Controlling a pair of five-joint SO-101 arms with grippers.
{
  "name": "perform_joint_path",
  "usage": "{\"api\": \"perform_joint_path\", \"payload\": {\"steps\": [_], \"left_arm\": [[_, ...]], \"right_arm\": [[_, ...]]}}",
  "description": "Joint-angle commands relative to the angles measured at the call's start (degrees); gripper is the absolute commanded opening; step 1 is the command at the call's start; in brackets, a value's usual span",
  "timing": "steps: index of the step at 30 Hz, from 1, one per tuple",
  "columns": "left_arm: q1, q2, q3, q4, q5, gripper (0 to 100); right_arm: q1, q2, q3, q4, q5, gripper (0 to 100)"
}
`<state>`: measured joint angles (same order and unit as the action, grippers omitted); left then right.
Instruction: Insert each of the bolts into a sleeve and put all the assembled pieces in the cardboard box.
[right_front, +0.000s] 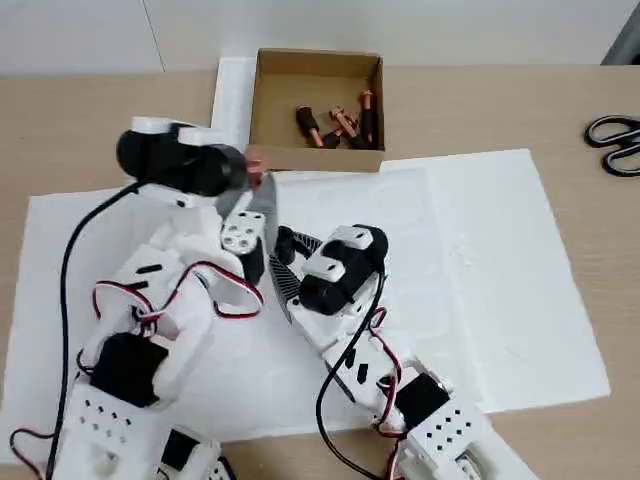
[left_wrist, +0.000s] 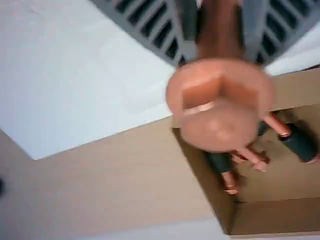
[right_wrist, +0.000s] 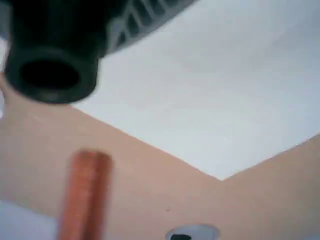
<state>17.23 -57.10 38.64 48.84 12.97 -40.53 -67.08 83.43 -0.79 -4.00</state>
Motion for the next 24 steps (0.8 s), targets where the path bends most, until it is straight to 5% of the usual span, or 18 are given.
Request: {"api": "perform_joint_path", "payload": {"steps": [1, 12, 24], "left_arm": [[-2.5, -1.3, -1.0, -2.5, 0.4, 1], [-1.9, -1.8, -0.7, -2.5, 5.3, 1], [0.4, -1.7, -0.7, 2.5, 11.0, 1]], "right_arm": [[-0.4, -1.6, -1.4, 0.0, 0.3, 0.2], [-0.2, -1.6, 0.6, -0.4, -10.1, 0.2], [-0.7, -1.3, 1.5, -0.3, -7.6, 0.2]]}}
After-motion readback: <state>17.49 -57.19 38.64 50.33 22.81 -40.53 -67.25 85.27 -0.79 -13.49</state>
